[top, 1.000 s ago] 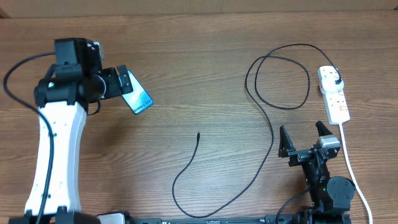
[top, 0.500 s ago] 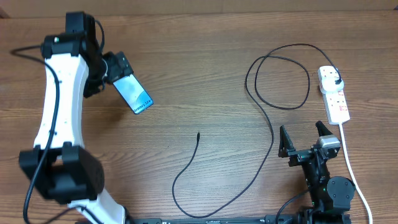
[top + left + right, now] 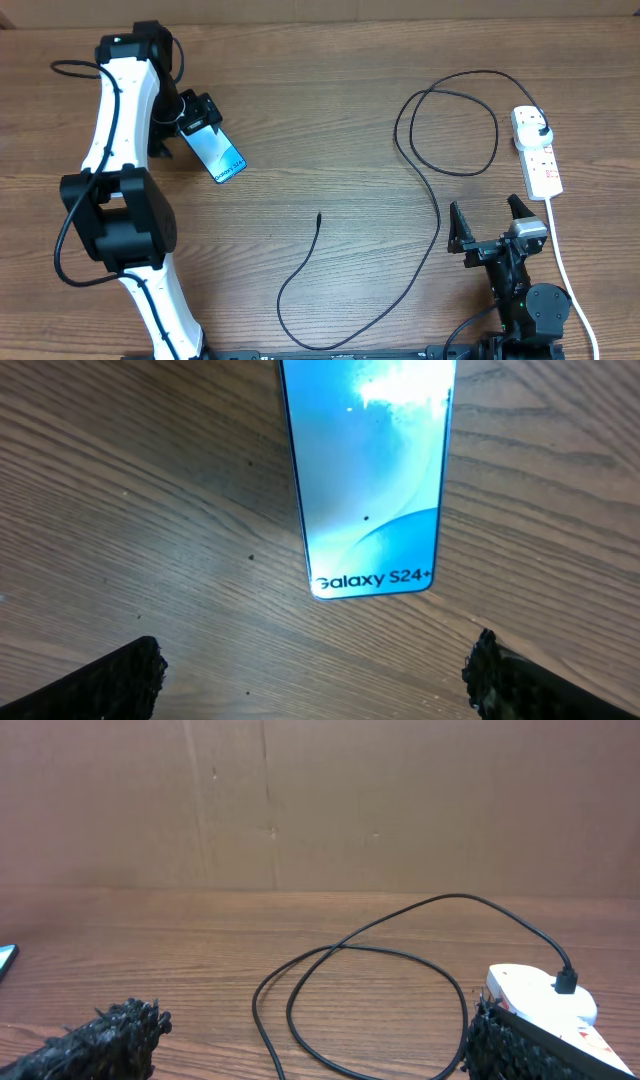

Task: Plug charger to phone and switch on socket
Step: 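Lower the left gripper onto the phone and close on it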

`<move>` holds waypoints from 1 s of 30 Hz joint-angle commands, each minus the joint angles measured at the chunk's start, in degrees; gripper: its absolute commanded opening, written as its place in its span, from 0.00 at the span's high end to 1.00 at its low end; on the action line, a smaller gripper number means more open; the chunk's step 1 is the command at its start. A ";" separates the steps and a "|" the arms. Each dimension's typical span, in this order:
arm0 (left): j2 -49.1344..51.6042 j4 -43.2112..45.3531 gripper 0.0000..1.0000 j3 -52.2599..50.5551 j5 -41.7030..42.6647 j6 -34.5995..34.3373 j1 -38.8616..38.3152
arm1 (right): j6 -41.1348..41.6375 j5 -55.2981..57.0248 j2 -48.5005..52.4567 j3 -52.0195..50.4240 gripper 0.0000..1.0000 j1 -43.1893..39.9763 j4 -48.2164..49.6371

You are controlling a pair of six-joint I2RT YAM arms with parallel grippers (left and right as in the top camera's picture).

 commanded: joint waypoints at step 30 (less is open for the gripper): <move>4.26 5.57 0.00 1.16 -2.12 -9.79 -4.87 | 0.22 0.44 -0.57 -0.59 0.00 0.28 0.28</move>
